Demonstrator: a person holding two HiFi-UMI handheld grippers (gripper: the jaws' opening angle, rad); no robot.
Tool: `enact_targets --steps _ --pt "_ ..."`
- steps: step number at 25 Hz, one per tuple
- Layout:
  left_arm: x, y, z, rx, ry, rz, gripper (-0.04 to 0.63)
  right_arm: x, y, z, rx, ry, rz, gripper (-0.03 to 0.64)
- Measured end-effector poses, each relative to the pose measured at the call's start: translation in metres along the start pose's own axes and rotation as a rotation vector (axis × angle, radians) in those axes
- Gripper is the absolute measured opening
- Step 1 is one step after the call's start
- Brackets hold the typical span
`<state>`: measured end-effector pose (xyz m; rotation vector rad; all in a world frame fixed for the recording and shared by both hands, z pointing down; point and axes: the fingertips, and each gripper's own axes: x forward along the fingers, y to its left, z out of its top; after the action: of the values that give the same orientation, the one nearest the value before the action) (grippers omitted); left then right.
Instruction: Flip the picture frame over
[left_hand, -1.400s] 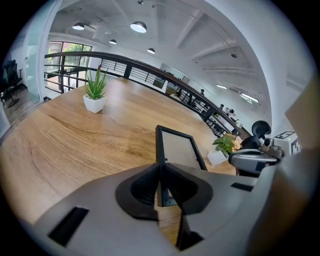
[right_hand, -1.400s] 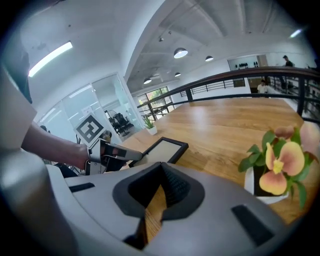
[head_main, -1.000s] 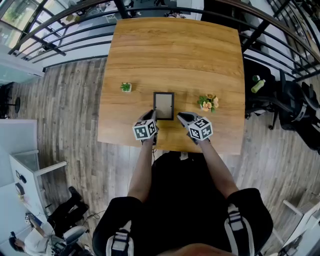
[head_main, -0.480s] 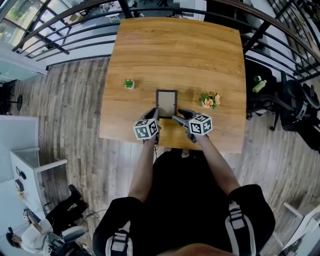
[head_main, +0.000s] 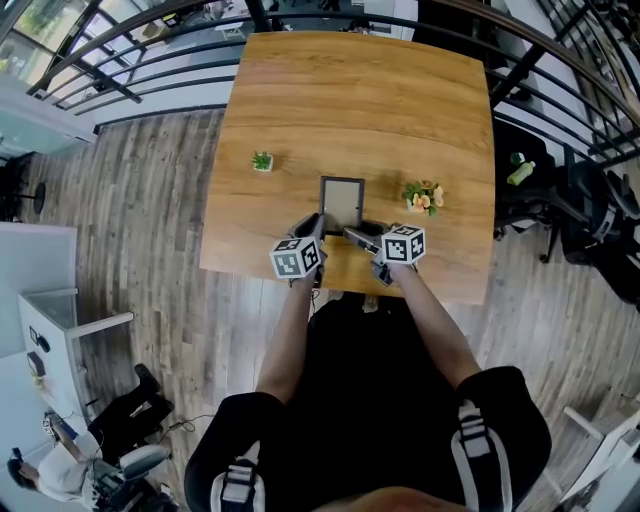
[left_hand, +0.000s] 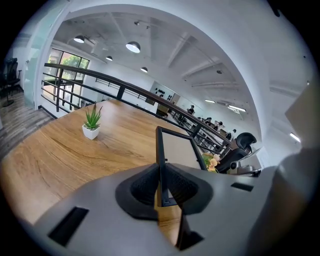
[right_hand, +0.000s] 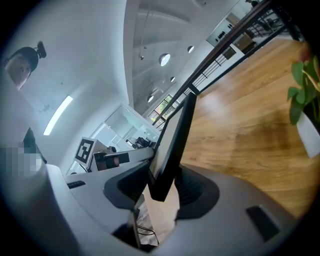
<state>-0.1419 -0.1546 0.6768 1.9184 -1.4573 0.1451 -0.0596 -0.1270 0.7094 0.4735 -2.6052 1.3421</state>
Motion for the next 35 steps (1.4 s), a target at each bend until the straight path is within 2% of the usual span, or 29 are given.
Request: enact_targets --steps 3,8,16,18,27,29,32,35 --pt "-0.003 -0.001 -0.001 -0.002 -0.004 -0.012 0.061 0.000 0.004 0.000 0.036 -0.007 0.018 0.144" --pt "-0.006 0.003 -0.009 -0.012 -0.003 -0.019 0.061 0.000 0.009 -0.006 0.089 -0.012 0.051 0.123" --pt "-0.004 0.003 -0.019 -0.017 0.012 -0.029 0.060 -0.004 0.011 -0.007 0.092 -0.025 0.058 0.111" --pt "-0.002 0.002 -0.022 -0.011 0.016 -0.027 0.057 -0.007 0.011 -0.004 0.071 -0.038 0.048 0.069" --pt "0.013 -0.008 -0.016 0.067 0.031 -0.022 0.060 -0.014 0.002 0.008 -0.018 -0.056 -0.032 0.063" --pt "0.016 -0.012 -0.012 0.072 0.034 -0.029 0.090 -0.016 -0.001 0.011 -0.051 -0.054 -0.061 0.063" --pt "0.018 -0.023 -0.004 0.052 0.012 -0.063 0.134 -0.018 -0.006 0.012 -0.154 -0.039 -0.134 0.064" --pt "0.023 -0.038 0.007 -0.008 -0.022 -0.112 0.174 -0.017 -0.011 0.014 -0.263 -0.013 -0.213 0.064"
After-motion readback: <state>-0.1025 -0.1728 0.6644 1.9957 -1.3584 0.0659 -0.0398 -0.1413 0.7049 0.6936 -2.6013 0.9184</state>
